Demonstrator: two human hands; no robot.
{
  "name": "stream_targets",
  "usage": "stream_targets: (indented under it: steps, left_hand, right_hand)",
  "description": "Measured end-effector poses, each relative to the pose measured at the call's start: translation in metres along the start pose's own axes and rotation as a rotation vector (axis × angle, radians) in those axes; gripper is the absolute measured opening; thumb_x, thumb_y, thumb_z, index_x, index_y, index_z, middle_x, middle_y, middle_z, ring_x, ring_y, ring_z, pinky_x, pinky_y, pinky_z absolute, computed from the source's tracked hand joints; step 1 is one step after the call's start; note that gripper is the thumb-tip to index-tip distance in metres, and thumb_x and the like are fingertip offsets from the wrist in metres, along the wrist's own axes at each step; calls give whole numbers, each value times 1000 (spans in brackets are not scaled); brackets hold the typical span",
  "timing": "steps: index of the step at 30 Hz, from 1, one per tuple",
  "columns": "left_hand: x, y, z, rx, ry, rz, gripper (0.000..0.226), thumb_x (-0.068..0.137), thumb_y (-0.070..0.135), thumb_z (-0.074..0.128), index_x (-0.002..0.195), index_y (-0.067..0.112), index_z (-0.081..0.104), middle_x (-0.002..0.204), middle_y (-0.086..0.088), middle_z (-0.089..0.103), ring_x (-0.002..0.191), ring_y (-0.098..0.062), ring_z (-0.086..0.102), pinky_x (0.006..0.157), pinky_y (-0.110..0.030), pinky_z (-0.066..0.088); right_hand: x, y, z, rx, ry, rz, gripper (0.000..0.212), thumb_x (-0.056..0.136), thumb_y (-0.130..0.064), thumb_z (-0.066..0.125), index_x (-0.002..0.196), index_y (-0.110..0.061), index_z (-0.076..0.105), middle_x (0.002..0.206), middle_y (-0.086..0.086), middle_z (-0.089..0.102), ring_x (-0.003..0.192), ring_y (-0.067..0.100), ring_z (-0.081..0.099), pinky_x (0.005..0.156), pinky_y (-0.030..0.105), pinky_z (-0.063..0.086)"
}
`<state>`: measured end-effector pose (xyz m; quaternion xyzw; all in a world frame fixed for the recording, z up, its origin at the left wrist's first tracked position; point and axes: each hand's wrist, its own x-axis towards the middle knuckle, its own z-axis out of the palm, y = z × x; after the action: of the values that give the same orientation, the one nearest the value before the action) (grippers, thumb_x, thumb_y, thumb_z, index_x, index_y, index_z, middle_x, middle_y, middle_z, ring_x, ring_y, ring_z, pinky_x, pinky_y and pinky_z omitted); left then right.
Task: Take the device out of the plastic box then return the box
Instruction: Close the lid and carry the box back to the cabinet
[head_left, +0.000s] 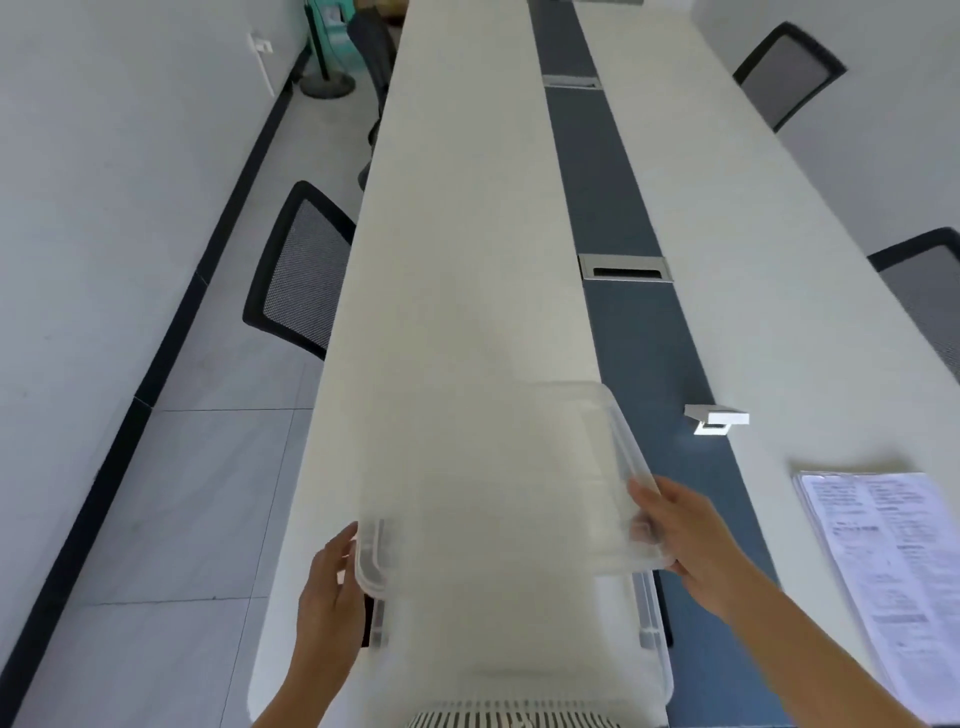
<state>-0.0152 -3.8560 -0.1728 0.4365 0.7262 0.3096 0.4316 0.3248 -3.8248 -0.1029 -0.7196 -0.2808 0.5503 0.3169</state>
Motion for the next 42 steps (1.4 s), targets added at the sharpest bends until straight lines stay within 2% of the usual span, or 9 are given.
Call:
stream_targets:
  steps: [5,9,13,17,23,28,31,34,42]
  left_hand:
    - [4,22,-13,-139,10,72,49,79,63,36,68,16,48,58,3,42,55,-22,39,54,-31,32]
    - [-8,26,-18,-184,-74,96,56,76,65,43,57,14,32,51,5,26,54,-18,26,55,-33,22]
    - [-16,7,-23,-128,-149,70,69,81,65,41,68,-2,52,60,-5,44,58,-25,43,59,-34,34]
    - [-21,5,-20,-2,-127,74,21,92,26,57,98,12,71,88,-3,73,81,-20,67,56,-15,49]
    - [-20,9,-18,130,-97,133,16,81,9,69,81,25,65,77,4,67,71,-14,59,51,-13,49]
    - [-22,3,-22,182,-126,106,19,81,6,68,79,24,62,62,-3,58,63,-21,55,50,-8,45]
    - [-20,2,-20,210,-103,65,12,82,16,69,91,21,63,86,0,65,86,-22,62,66,-17,47]
    - [-8,7,-15,224,-107,-30,48,80,35,70,123,21,53,117,1,55,108,-21,55,87,-35,47]
    - [15,22,-10,-40,-323,-294,59,78,33,74,130,16,51,109,-9,67,97,-25,64,77,-33,49]
  right_hand:
    - [-45,59,12,47,95,46,35,87,-44,59,91,-10,68,50,0,55,59,20,43,56,33,32]
    - [-65,78,16,54,189,55,30,89,-42,57,88,-14,68,49,2,55,59,21,45,53,30,32]
    - [-74,87,15,-101,244,4,28,94,-36,51,89,-14,69,48,0,54,52,17,47,53,30,36]
    - [-72,99,11,-429,372,-135,26,91,-39,55,101,-18,65,65,2,66,63,20,63,58,32,48]
    - [-64,102,8,-760,475,-135,30,86,-51,56,96,-25,66,82,0,63,70,20,62,60,32,54]
    - [-57,111,4,-770,353,-88,49,83,-56,58,125,-31,59,117,-7,56,100,15,61,78,35,54]
    - [-53,111,-6,-729,272,-21,72,76,-59,64,140,-34,41,142,-3,45,122,19,50,88,40,49]
    - [-40,96,-15,-534,212,36,94,71,-51,75,148,-32,25,151,3,35,132,26,42,94,43,42]
    - [-7,84,-2,-288,188,99,85,75,-47,73,145,-23,32,114,7,61,101,26,60,84,38,48]
